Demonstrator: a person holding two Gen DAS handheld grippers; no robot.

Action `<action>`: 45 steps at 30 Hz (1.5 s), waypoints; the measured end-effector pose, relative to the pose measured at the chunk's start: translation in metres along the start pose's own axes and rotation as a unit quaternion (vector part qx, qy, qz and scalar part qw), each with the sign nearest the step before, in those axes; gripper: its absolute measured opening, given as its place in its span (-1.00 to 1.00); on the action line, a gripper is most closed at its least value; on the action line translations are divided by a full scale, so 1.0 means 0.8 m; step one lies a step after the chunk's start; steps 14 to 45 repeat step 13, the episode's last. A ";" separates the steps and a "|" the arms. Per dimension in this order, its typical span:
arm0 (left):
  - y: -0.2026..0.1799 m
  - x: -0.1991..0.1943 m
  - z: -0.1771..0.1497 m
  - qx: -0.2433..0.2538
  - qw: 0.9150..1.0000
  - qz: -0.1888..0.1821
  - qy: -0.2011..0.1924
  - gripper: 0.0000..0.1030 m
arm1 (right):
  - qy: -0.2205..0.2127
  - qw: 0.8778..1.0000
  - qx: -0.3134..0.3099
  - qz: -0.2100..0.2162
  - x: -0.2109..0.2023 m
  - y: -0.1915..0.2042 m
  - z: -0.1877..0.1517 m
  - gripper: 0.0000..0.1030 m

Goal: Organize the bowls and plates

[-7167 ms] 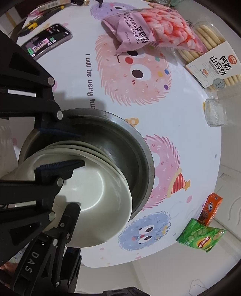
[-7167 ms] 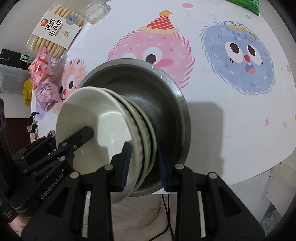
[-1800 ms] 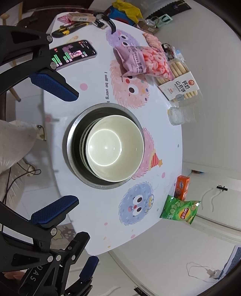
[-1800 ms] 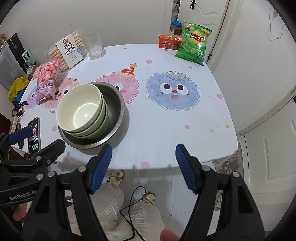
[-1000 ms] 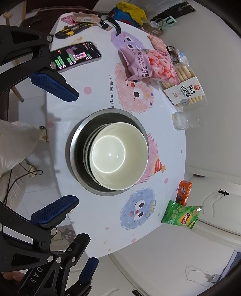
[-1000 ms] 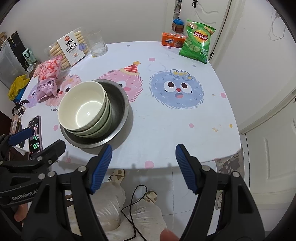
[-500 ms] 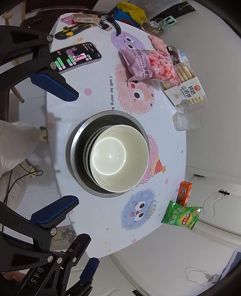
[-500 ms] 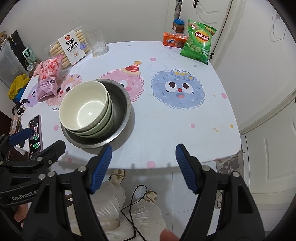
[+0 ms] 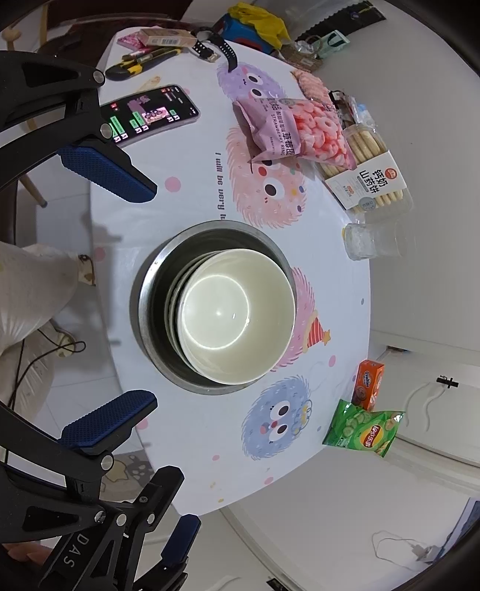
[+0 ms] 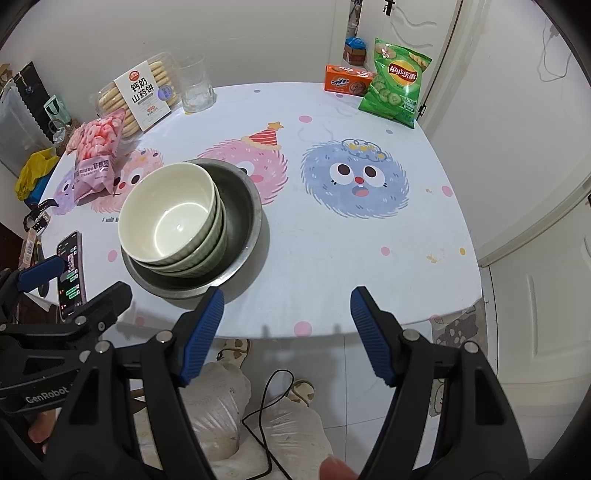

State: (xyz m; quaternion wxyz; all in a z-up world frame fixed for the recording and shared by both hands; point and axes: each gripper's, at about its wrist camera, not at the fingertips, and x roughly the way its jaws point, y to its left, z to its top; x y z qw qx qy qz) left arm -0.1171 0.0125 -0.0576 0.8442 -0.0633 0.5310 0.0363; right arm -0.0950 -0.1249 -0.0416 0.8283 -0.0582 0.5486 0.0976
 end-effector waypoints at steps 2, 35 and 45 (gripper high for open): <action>0.000 0.000 0.001 0.000 1.000 0.000 0.000 1.00 | 0.000 1.000 0.000 0.000 0.000 0.000 0.000 0.39; -0.002 0.001 0.003 0.000 1.000 -0.002 0.000 1.00 | 0.001 1.000 0.001 0.000 0.000 -0.001 0.002 0.39; -0.002 0.001 0.003 0.000 1.000 -0.002 0.000 1.00 | 0.001 1.000 0.001 0.000 0.000 -0.001 0.002 0.39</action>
